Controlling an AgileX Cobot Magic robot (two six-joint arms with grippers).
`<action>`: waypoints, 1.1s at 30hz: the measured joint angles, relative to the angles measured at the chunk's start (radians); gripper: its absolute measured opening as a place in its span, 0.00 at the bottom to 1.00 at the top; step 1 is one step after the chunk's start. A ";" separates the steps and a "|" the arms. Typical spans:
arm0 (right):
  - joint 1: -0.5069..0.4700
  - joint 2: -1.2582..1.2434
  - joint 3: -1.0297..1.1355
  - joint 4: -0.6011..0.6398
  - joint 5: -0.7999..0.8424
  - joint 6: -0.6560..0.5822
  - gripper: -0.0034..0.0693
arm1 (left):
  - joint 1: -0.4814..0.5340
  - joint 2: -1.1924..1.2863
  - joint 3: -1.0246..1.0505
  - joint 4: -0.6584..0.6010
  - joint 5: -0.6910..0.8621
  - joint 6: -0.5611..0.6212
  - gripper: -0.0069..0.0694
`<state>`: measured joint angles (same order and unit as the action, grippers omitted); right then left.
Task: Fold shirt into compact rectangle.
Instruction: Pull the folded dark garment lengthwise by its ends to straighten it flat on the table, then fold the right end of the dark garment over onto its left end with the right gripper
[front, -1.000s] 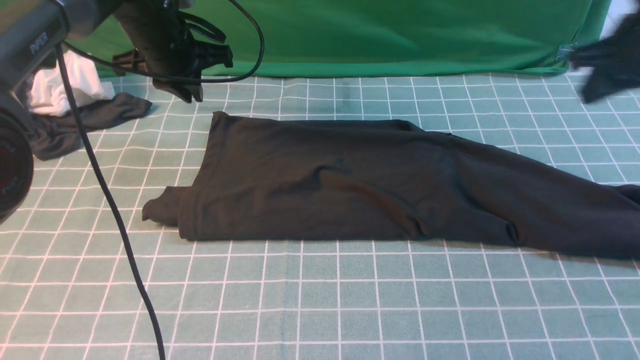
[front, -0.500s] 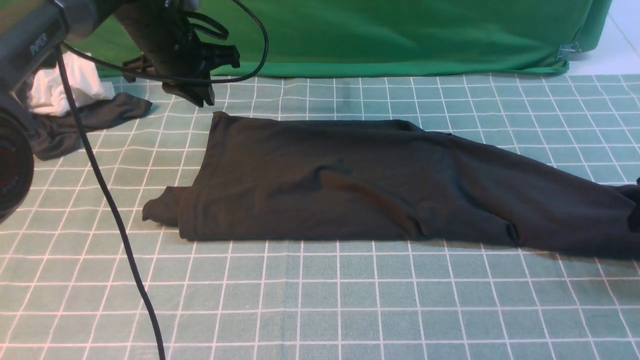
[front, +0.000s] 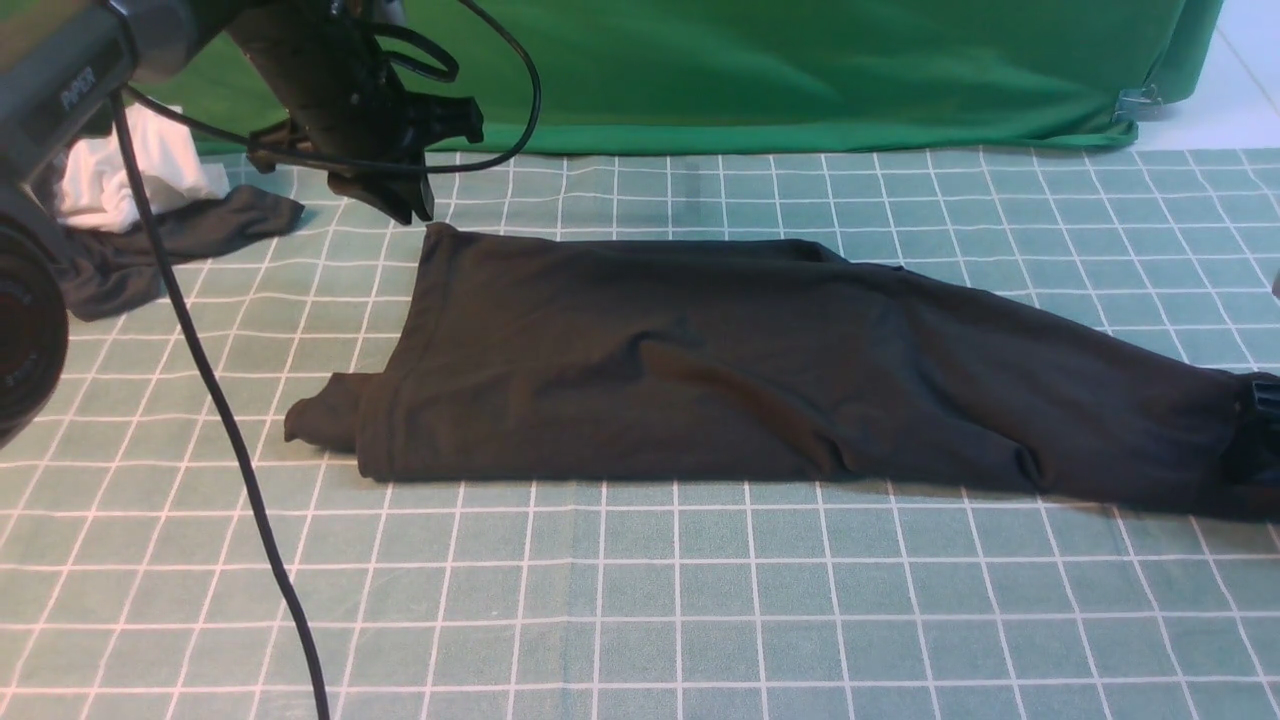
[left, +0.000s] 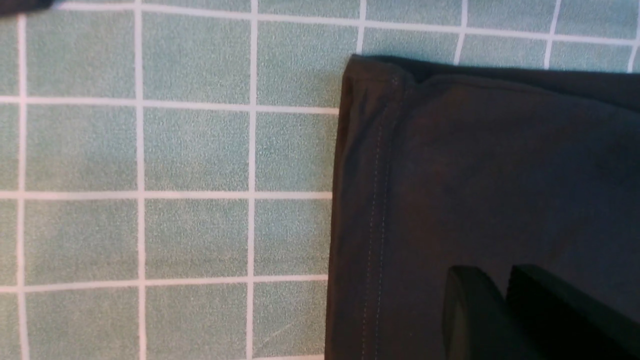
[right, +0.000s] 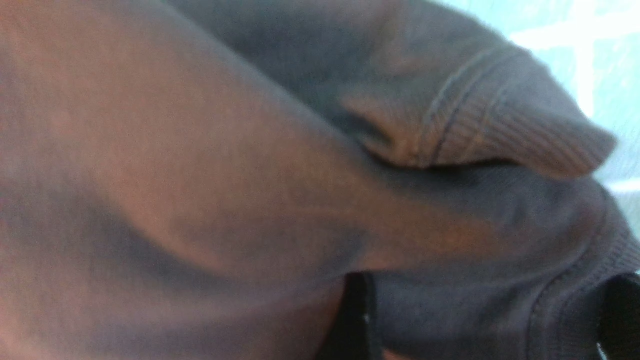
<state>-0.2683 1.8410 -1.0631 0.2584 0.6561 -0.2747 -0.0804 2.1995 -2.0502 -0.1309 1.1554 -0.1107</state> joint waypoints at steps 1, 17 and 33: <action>0.000 0.000 0.000 0.000 -0.002 0.000 0.79 | 0.000 0.000 0.000 0.000 0.000 0.000 0.17; -0.156 -0.145 0.000 -0.002 0.049 -0.067 0.09 | 0.000 -0.135 0.002 -0.054 0.062 0.078 0.17; -0.001 -0.367 -0.155 0.005 0.240 -0.010 0.09 | 0.000 -0.208 0.002 -0.055 0.066 0.133 0.17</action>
<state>-0.2692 1.4736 -1.2185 0.2637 0.8964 -0.2843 -0.0804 1.9917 -2.0483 -0.1856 1.2215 0.0220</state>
